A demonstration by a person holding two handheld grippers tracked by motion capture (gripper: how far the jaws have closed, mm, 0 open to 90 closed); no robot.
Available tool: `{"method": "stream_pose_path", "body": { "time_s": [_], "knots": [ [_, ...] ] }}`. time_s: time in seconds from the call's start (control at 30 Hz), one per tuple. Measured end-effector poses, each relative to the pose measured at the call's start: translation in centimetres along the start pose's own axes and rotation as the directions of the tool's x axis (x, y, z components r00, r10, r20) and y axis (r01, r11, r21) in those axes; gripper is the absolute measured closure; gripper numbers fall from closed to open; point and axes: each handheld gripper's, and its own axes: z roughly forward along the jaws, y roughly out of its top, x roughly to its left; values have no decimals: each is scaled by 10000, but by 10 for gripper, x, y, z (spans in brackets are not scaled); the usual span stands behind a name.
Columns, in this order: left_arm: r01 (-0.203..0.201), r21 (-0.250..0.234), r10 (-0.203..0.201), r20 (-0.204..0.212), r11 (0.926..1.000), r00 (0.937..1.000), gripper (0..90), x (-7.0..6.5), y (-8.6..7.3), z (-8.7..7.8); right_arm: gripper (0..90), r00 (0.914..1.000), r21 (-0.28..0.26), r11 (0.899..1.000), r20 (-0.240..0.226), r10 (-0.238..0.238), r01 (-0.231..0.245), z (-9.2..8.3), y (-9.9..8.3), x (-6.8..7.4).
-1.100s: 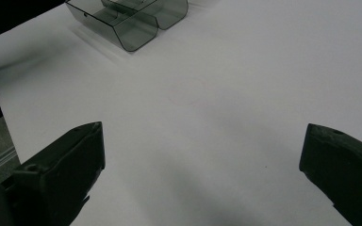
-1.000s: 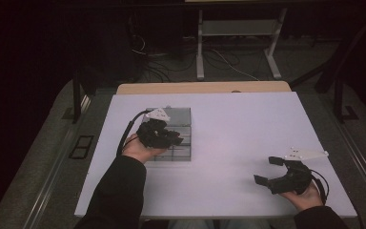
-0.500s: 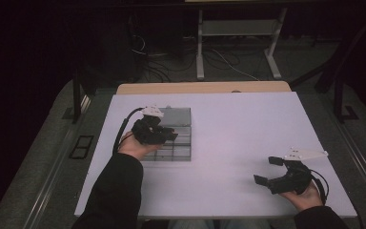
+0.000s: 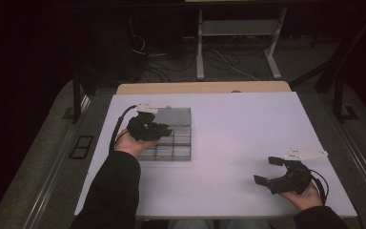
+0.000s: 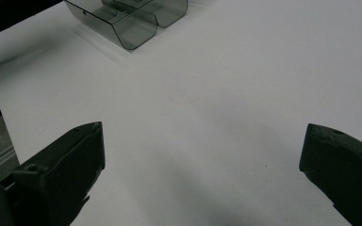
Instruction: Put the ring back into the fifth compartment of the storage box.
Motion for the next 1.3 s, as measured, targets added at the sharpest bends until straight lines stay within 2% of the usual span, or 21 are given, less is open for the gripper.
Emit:
{"method": "stream_pose_path", "body": {
  "time_s": [0.17, 0.47, 0.6, 1.3],
  "knots": [
    [41, 115, -40, -109, 9999, 9999, 698, 4, -1, 2, 2, 10000, 3, 10000, -1, -42, 42, 0, 0, 0],
    [345, 179, -340, -303, 9992, 9990, 698, 13, -5, 6, 2, 10000, 45, 10000, 13, 0, 0, 0, 0, 0],
    [315, 267, -307, -316, 9991, 9990, 698, 16, -5, 9, 2, 10000, 52, 10000, 40, -11, 11, 0, 0, 0],
    [784, 979, -749, -390, 9921, 9964, 697, 36, -14, 40, 2, 10000, 74, 10000, 74, -8, 7, 0, -1, -1]
  ]
}}
